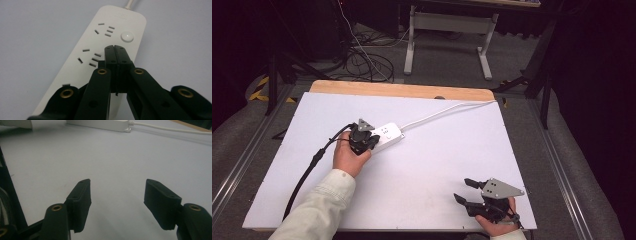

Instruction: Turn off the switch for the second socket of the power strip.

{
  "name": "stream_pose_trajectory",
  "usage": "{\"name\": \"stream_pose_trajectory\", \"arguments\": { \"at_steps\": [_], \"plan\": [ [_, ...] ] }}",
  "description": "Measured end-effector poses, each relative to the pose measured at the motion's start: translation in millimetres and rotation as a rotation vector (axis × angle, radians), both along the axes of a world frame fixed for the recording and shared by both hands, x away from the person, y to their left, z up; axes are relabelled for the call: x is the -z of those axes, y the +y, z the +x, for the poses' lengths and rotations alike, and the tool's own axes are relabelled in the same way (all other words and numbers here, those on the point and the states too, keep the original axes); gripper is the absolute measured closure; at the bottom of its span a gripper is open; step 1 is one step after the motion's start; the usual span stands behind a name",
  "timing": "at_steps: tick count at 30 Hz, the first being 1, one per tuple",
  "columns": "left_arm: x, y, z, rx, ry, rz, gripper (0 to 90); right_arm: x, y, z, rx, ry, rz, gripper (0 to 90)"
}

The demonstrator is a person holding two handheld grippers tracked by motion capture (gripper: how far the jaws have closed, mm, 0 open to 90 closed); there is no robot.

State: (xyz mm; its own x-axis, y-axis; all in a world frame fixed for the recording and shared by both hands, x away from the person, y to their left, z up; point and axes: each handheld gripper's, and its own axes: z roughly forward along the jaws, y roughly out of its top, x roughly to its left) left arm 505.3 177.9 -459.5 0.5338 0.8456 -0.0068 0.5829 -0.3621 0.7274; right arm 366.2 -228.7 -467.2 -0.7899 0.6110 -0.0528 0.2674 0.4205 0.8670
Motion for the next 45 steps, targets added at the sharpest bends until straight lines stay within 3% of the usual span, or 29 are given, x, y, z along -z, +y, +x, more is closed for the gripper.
{"name": "stream_pose_trajectory", "arguments": {
  "at_steps": [7, 14, 16, 26, 29, 33, 38, 45],
  "plan": [
    [-16.1, 4.6, -5.9, 0.016, -0.042, -0.082, 90.0, 0.0, -0.1, -0.2, 0.0, -0.002, 0.001, 38.9],
    [-28.5, 8.5, -13.4, 0.025, -0.08, -0.102, 90.0, -0.4, -0.3, -0.2, 0.001, -0.004, 0.001, 38.9],
    [-34.8, 8.7, -17.5, 0.036, -0.088, -0.125, 90.0, -0.4, 0.1, 0.0, 0.002, -0.004, 0.001, 39.0],
    [-49.9, 8.7, -25.5, 0.053, -0.12, -0.134, 89.9, -0.2, 0.0, 0.0, 0.003, -0.003, 0.001, 38.9],
    [-51.3, 9.4, -26.6, 0.055, -0.128, -0.152, 79.0, -0.1, -0.4, 0.3, 0.003, -0.002, 0.002, 38.9],
    [-55.5, 11.7, -31.1, 0.072, -0.164, -0.141, 65.5, -0.3, -0.7, 0.0, 0.004, -0.003, 0.005, 38.9],
    [-64.0, 14.4, -42.5, 0.107, -0.17, -0.173, 47.9, -0.5, -0.9, -0.1, 0.005, -0.005, 0.006, 38.9],
    [-77.3, 25.3, -63.6, 0.143, -0.208, -0.193, 30.1, -0.6, 0.2, 0.4, 0.004, -0.005, 0.01, 38.8]
  ]
}}
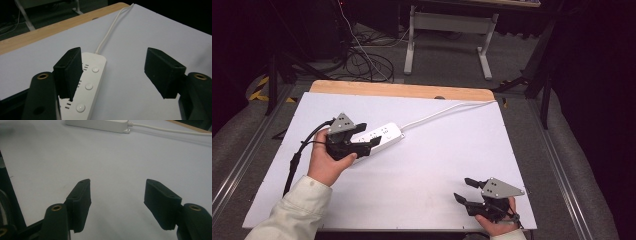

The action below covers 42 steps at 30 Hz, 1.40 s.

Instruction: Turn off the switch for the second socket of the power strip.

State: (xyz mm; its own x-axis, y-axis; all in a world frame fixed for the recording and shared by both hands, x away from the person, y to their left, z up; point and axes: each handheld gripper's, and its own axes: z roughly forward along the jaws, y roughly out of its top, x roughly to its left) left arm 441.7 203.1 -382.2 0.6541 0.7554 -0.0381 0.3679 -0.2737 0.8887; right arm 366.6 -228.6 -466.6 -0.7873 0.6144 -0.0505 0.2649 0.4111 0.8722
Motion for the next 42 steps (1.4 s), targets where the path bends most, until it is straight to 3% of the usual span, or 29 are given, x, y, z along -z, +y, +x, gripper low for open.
{"name": "stream_pose_trajectory", "arguments": {
  "at_steps": [2, 7, 10, 15, 23, 29, 33, 37, 42],
  "plan": [
    [-2.6, 4.0, -6.3, 0.014, -0.007, -0.025, 27.5, -0.2, -0.5, 0.1, 0.0, -0.001, 0.0, 38.8],
    [-6.7, 13.0, -22.3, 0.069, -0.052, -0.02, 20.9, -0.5, 0.0, -0.4, 0.001, -0.003, -0.003, 38.8],
    [-5.1, 17.7, -31.0, 0.08, -0.056, -0.032, 20.1, -0.8, 0.0, -0.6, 0.002, -0.004, -0.003, 38.8],
    [4.5, 31.2, -43.3, 0.097, -0.061, -0.031, 18.1, -0.8, -0.1, -0.9, 0.001, -0.004, -0.003, 38.7],
    [23.3, 54.1, -63.5, 0.123, -0.064, -0.093, 14.4, -0.9, 0.2, -0.9, 0.0, -0.005, -0.004, 38.7],
    [36.3, 69.5, -77.6, 0.126, -0.077, -0.087, 13.4, -0.7, 0.3, -1.3, 0.004, -0.005, -0.006, 38.7],
    [46.2, 80.0, -82.9, 0.154, -0.062, -0.131, 11.5, -1.3, -0.3, -1.1, 0.005, -0.008, -0.007, 38.7],
    [54.3, 88.1, -88.4, 0.139, -0.075, -0.074, 11.4, -1.2, -0.3, -1.2, 0.003, -0.008, -0.006, 38.7],
    [61.6, 94.6, -92.8, 0.128, -0.08, -0.048, 11.2, -1.2, -0.3, -1.4, 0.002, -0.007, -0.006, 38.7]
  ]
}}
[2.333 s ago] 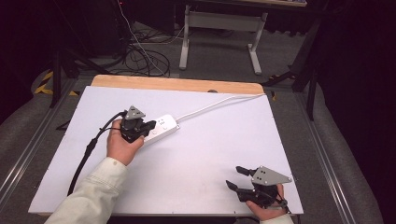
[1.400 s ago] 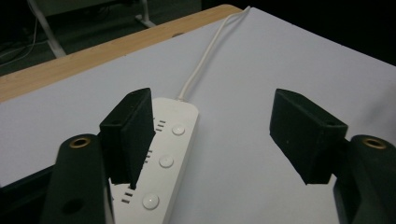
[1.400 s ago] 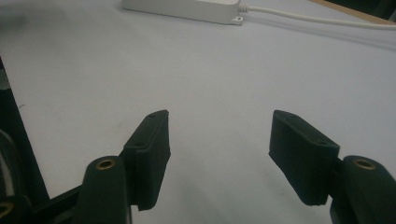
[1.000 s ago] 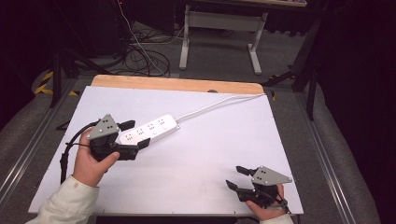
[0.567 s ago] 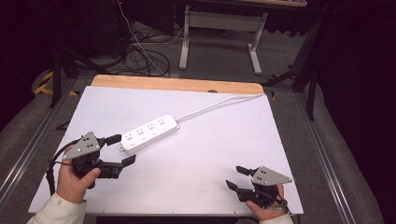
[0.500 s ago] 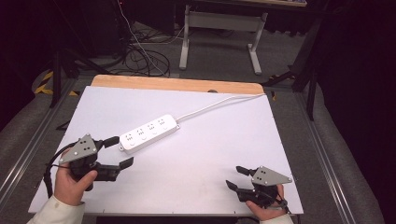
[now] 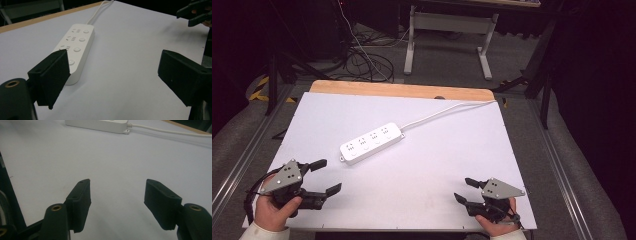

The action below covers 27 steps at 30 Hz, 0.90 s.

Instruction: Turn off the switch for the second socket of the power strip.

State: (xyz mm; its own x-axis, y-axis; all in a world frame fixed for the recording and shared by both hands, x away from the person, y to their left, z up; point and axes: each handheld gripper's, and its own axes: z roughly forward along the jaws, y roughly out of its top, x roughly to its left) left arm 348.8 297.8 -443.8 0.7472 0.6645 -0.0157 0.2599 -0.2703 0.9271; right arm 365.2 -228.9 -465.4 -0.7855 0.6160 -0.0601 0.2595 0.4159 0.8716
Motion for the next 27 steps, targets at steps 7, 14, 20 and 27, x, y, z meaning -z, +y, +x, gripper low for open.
{"name": "stream_pose_trajectory", "arguments": {
  "at_steps": [7, 14, 20, 27],
  "plan": [
    [15.0, 3.8, -8.1, 0.008, -0.012, 0.059, 10.6, -0.1, -0.3, -0.2, 0.001, 0.0, 0.001, 38.6],
    [31.0, 9.5, -15.8, 0.008, 0.009, 0.082, 10.7, 0.1, -0.3, -0.2, 0.003, 0.002, 0.001, 38.6],
    [43.1, 17.6, -18.9, 0.022, 0.042, 0.026, 10.7, 0.1, -0.2, -0.3, 0.003, 0.003, 0.002, 38.6],
    [42.3, 18.0, -17.4, -0.039, 0.05, 0.015, 10.7, 0.2, -0.5, -0.2, 0.002, 0.002, 0.001, 38.6]
  ]
}}
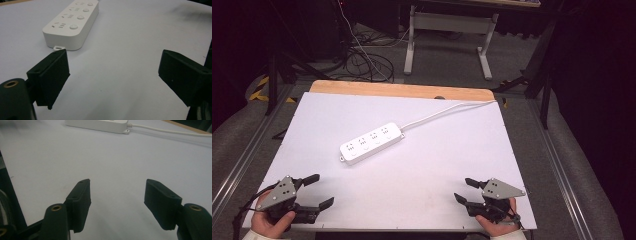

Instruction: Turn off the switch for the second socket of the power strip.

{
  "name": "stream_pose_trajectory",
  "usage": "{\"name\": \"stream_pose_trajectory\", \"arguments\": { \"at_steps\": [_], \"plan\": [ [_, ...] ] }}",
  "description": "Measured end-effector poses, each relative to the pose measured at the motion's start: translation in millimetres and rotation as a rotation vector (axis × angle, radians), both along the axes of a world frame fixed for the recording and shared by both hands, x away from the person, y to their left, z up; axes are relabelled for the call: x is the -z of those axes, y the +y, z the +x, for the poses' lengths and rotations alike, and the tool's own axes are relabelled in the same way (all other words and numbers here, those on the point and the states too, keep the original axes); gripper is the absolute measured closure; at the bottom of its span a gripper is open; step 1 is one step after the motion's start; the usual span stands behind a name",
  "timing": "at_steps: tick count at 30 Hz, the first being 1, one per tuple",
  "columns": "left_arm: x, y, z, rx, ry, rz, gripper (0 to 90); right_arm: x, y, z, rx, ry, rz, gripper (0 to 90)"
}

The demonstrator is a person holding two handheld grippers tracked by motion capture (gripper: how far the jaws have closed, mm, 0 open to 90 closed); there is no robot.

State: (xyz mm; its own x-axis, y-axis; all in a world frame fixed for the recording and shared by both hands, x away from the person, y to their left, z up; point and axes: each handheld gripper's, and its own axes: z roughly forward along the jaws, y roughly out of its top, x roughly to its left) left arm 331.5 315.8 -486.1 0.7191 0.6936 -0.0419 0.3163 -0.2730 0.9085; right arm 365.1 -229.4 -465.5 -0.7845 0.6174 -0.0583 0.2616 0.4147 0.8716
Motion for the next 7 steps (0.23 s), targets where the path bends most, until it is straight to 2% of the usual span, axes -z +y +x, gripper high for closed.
{"name": "stream_pose_trajectory", "arguments": {
  "at_steps": [3, 7],
  "plan": [
    [-1.2, -3.3, 2.6, -0.034, 0.015, -0.021, 10.7, 0.2, -0.1, 0.4, 0.0, 0.002, 0.003, 38.5],
    [-0.8, -7.4, 3.8, -0.025, -0.015, 0.046, 11.2, 0.3, 0.2, 1.0, -0.001, 0.003, 0.003, 38.5]
  ]
}}
